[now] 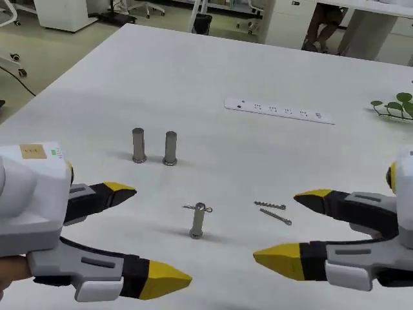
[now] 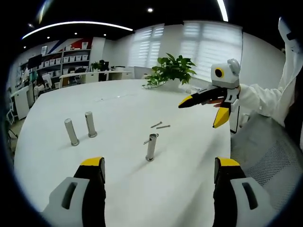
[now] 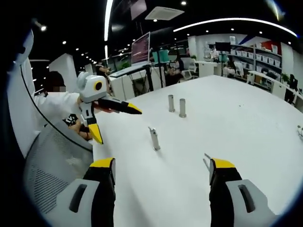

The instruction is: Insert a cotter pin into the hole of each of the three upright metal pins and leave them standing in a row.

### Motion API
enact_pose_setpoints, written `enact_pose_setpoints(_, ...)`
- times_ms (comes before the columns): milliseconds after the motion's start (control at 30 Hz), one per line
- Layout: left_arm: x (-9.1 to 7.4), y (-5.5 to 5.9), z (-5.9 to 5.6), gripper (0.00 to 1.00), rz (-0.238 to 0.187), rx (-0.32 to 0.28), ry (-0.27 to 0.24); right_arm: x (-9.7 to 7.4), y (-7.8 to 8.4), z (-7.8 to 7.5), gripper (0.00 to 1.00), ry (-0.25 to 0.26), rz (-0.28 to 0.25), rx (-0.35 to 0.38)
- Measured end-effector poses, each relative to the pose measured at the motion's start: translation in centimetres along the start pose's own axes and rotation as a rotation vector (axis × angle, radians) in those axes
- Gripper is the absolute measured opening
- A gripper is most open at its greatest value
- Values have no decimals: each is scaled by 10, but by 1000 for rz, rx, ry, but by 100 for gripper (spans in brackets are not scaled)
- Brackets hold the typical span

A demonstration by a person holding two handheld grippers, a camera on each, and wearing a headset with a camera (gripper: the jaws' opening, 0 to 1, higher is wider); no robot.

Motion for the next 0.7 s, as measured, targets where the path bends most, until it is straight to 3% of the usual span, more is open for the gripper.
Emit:
enact_pose_setpoints(367,-6,-4,11,94,-15,-17,-54,-16,9,2,90,94,-39,70)
enact_pose_setpoints(700,-6,-12,33,93,-28,-50,-102,-25,14,0,94,150,-81,117)
Point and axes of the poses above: the centre of the closed fingertips' face, and the gripper's own axes: x roughly forward along the fingers, z roughly to its left, y roughly out of its underside, the point moved 10 cm from there along -x, roughly backward along the fingers, and after that the axes turned 12 degrees about -y, right-handed, at the moved point
